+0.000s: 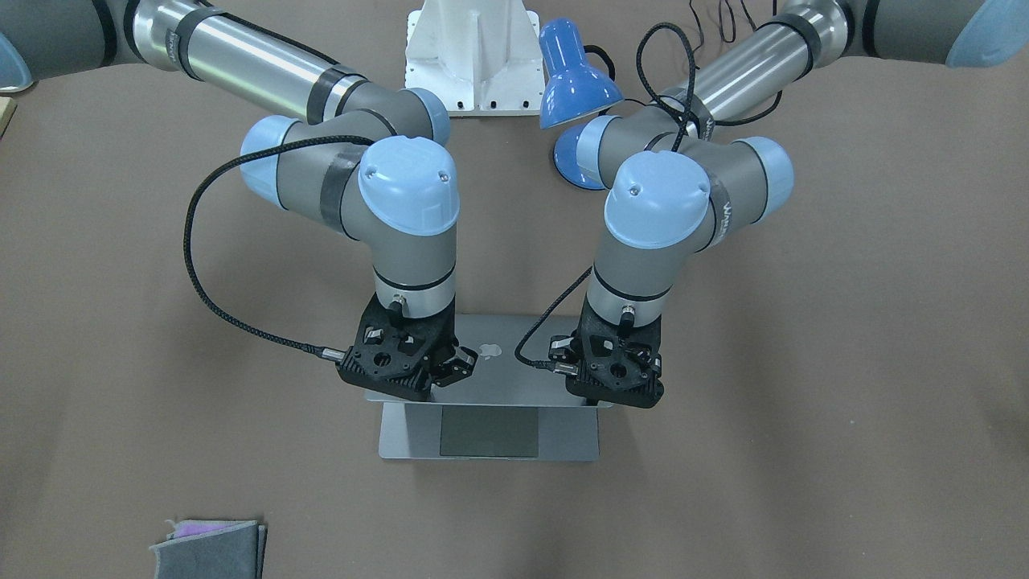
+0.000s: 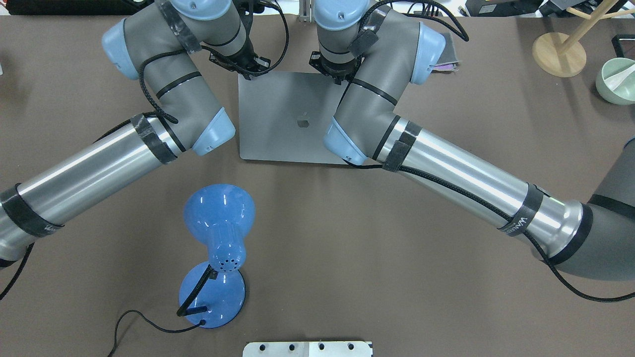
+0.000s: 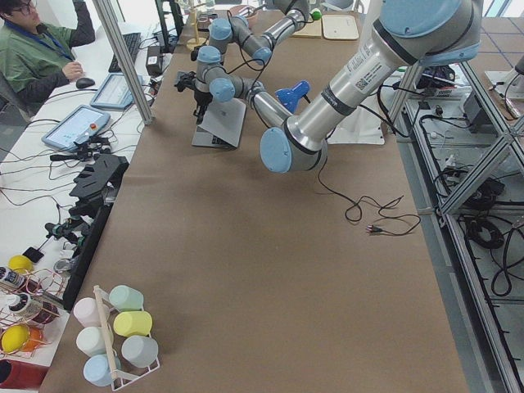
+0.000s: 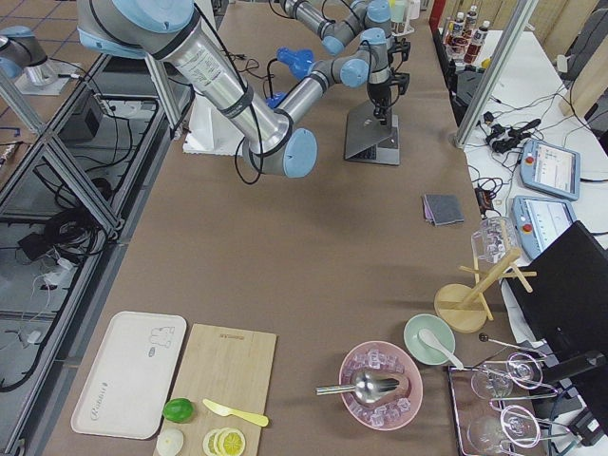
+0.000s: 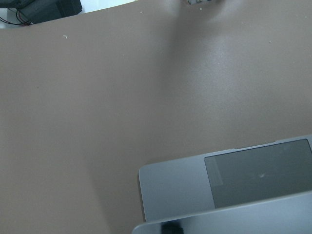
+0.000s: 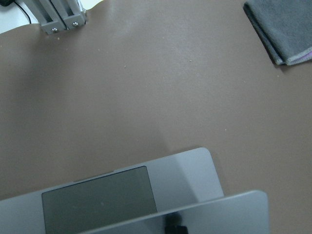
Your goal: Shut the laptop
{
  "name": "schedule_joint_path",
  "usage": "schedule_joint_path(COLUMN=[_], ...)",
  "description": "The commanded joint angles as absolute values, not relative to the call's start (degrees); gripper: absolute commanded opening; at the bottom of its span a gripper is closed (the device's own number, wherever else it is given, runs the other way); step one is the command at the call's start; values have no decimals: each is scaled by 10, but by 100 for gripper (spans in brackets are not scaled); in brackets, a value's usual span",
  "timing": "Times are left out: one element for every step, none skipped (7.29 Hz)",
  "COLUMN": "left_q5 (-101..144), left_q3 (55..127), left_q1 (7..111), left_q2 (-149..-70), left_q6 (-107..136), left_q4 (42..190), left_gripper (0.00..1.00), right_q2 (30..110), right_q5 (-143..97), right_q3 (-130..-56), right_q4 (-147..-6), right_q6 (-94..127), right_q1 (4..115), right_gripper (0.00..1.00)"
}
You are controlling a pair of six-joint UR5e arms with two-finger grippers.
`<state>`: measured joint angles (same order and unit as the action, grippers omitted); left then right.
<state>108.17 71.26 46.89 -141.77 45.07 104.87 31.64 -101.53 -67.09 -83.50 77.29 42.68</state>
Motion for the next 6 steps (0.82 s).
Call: schedule_joint_path(left_q5=[1058, 1056, 1052, 1037, 1035, 1014], left_q3=[655, 637, 617, 600, 579, 545], left_q1=[468, 468, 467, 463, 459, 449], left_q2=[-1439, -1446, -1447, -1448, -1449, -1462], left_q6=[450, 450, 450, 447, 447, 448], left_q4=[1088, 1101, 1118, 1132, 1146, 1161], left_gripper=[0, 0, 0, 0, 0, 0], right_q2=[302, 297, 293, 292, 292, 291], right_q5=[-1016, -1016, -1015, -1016, -1015, -1015], right_q3=[-612, -583, -565, -558, -547, -527], right_q4=[-790, -761, -752, -751, -737, -722], right_q6=[770, 769, 768, 767, 767, 766], right_q1=[432, 432, 432, 432, 432, 432], right_gripper=[0, 0, 0, 0, 0, 0])
